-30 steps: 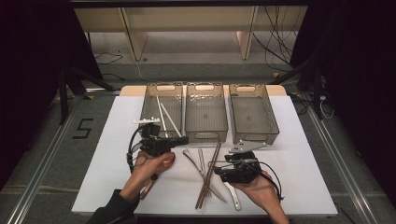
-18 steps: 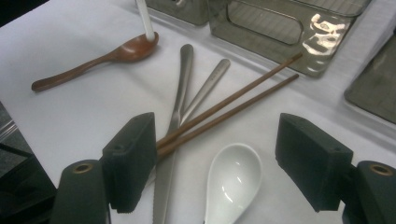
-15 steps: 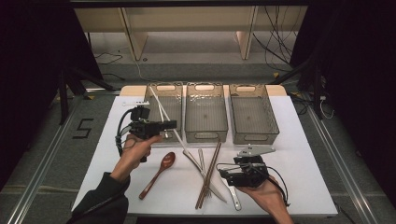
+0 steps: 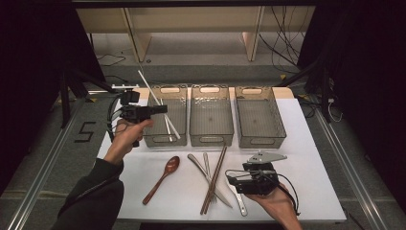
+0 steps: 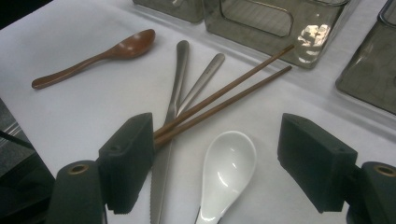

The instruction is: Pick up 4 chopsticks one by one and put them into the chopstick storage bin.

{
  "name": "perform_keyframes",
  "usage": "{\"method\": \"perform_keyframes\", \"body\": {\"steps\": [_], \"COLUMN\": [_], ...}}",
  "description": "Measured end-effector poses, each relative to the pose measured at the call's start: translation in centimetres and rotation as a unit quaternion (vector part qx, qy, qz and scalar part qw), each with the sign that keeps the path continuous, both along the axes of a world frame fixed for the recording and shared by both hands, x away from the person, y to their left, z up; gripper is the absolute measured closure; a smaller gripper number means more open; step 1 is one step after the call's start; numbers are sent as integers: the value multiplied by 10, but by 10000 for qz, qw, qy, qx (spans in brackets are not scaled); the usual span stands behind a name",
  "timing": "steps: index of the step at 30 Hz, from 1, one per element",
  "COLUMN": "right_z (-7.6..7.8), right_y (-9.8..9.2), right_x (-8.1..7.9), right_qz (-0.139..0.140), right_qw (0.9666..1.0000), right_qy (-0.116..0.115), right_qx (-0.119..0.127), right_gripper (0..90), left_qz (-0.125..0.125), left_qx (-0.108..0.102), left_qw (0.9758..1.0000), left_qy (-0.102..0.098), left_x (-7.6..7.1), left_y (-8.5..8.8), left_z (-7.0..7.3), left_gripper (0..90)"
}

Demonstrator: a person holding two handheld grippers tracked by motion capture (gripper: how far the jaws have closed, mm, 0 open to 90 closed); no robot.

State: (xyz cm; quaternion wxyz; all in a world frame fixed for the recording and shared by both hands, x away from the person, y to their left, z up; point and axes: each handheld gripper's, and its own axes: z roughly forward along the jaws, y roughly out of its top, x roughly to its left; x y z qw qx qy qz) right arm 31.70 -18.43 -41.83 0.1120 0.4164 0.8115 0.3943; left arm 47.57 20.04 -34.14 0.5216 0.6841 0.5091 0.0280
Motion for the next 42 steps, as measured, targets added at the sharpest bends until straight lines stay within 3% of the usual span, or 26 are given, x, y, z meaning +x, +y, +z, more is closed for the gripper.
{"method": "perform_keyframes", "body": {"steps": [11,19,42], "right_z": [-1,-2,-2], "right_y": [-2,-4,-3], "right_x": [-5,-6,-10], "right_qz": [25,26,68], "right_qw": [10000,10000,9999], "right_qy": [-67,-54,-121], "right_qx": [2,-4,-5], "right_gripper": [266,264,263], "left_qz": [181,259,295], "left_qx": [106,192,495], "left_qw": [9997,9990,9958], "left_qy": [122,318,715], "left_x": [25,39,54], "left_y": [-1,-5,-19], "left_z": [-5,-14,-44], "left_gripper": [837,836,834]}}
